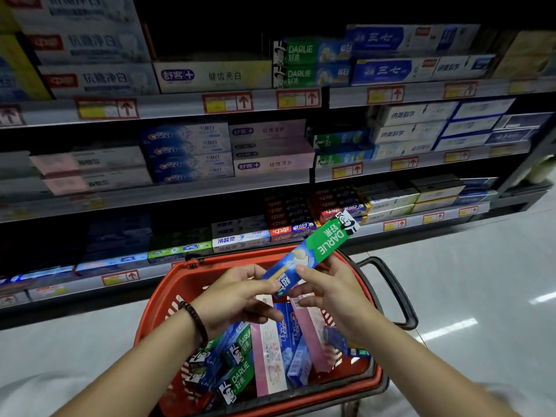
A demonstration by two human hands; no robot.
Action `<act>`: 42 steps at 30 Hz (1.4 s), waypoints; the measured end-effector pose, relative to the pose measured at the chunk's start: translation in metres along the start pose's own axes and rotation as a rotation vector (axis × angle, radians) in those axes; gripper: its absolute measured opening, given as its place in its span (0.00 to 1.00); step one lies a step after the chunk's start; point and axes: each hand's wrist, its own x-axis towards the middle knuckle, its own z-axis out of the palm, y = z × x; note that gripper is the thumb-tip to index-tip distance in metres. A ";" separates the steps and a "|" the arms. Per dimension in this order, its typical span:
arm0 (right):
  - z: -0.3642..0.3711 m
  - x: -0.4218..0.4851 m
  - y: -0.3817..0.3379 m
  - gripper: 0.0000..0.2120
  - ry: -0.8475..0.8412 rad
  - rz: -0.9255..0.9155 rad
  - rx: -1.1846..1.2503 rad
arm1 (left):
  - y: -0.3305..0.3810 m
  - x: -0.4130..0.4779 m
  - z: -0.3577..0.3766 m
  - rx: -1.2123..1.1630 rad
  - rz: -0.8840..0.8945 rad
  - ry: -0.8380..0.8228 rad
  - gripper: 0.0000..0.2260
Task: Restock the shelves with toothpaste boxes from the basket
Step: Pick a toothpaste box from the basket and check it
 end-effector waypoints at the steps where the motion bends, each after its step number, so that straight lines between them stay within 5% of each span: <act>1: 0.000 0.000 0.000 0.20 -0.001 0.009 0.002 | 0.000 0.000 -0.002 0.021 -0.020 -0.020 0.12; 6: 0.002 0.000 -0.002 0.13 0.015 0.039 0.033 | 0.005 0.000 -0.009 0.149 -0.078 -0.133 0.28; 11: -0.001 0.002 -0.005 0.23 -0.048 0.073 0.014 | 0.007 0.003 -0.004 0.057 -0.034 -0.027 0.27; 18: 0.005 -0.008 -0.003 0.16 -0.279 0.130 -0.091 | 0.008 0.006 0.001 -0.071 0.114 0.066 0.29; 23: 0.007 -0.008 -0.001 0.18 -0.339 0.133 -0.167 | 0.011 0.009 0.001 -0.116 0.150 0.084 0.16; 35: 0.005 0.000 -0.012 0.08 -0.142 0.140 -0.059 | 0.019 0.015 0.000 -0.332 0.186 0.320 0.08; 42: 0.000 0.003 -0.013 0.07 -0.063 0.159 -0.018 | 0.016 0.019 -0.004 -0.399 0.203 0.391 0.13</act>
